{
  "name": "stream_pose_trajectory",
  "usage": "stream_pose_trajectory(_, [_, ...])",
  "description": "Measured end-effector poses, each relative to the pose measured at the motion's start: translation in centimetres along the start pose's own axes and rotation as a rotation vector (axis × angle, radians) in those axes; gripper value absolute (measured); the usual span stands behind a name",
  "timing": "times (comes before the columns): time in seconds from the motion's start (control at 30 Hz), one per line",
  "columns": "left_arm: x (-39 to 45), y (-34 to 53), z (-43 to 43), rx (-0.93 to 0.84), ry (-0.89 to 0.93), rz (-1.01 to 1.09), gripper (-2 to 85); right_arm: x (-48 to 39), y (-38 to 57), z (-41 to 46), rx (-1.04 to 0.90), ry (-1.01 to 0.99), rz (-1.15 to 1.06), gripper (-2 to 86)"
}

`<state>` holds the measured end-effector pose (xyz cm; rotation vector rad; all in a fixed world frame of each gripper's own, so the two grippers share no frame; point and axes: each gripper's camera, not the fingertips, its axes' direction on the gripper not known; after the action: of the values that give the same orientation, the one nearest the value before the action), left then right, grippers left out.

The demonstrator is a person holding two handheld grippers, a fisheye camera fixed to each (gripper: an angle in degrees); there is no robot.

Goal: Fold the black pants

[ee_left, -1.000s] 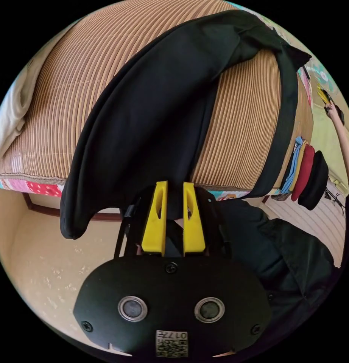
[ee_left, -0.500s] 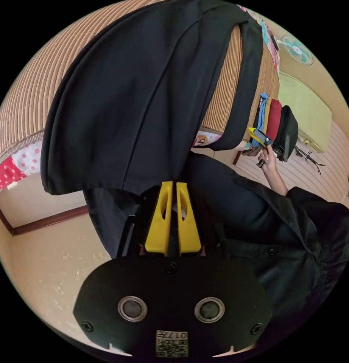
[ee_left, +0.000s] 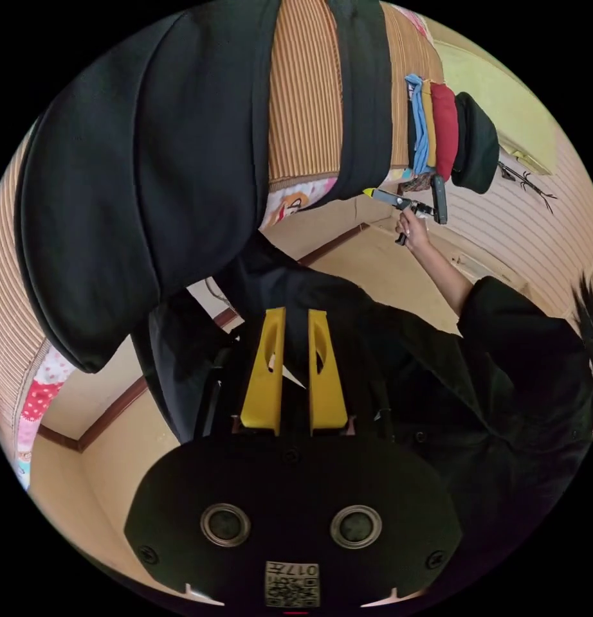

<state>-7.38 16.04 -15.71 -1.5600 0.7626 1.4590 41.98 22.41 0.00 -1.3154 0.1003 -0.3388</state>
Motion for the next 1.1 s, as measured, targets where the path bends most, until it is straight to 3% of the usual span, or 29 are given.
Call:
stream_pose_trajectory(0.2, [5.6, -3.5, -2.3, 0.089, -0.042, 0.131, 11.1, -1.5, 3.1, -3.3, 0.044, -0.216, -0.128, 3.7])
stream_pose_trajectory(0.43, [16.6, -8.7, -3.3, 0.206, -0.036, 0.19, 16.0, -10.3, 6.0, -9.4, 0.193, -0.485, -0.338, 3.3])
stream_pose_trajectory(0.5, [17.2, -10.2, -1.8, 0.149, -0.015, 0.17, 14.5, -12.0, 4.8, -9.9, 0.156, -0.56, -0.45, 3.5])
stream_pose_trajectory(0.63, [17.1, -10.3, 0.0, 0.158, 0.007, 0.218, 2.0, -11.5, -1.0, -9.4, -0.14, -0.617, -0.769, 5.8])
stream_pose_trajectory(0.73, [16.4, -8.9, -0.4, 0.225, 0.044, 0.224, 0.6, -7.6, -10.1, -9.7, -0.259, -0.507, -0.639, 15.0])
stream_pose_trajectory(0.83, [16.0, -7.7, -0.8, 0.277, 0.082, 0.221, 0.5, -5.0, -22.1, -13.0, -0.064, -0.356, -0.443, 17.8])
stream_pose_trajectory(0.97, [15.4, -6.2, -0.8, 0.326, 0.112, 0.214, 0.4, -1.5, -37.4, -16.6, 0.277, -0.491, -0.081, 16.2])
stream_pose_trajectory(1.1, [14.7, -5.2, -0.7, 0.347, 0.156, 0.199, 0.1, -2.0, -45.1, -16.4, 0.346, -0.402, 0.158, 9.2])
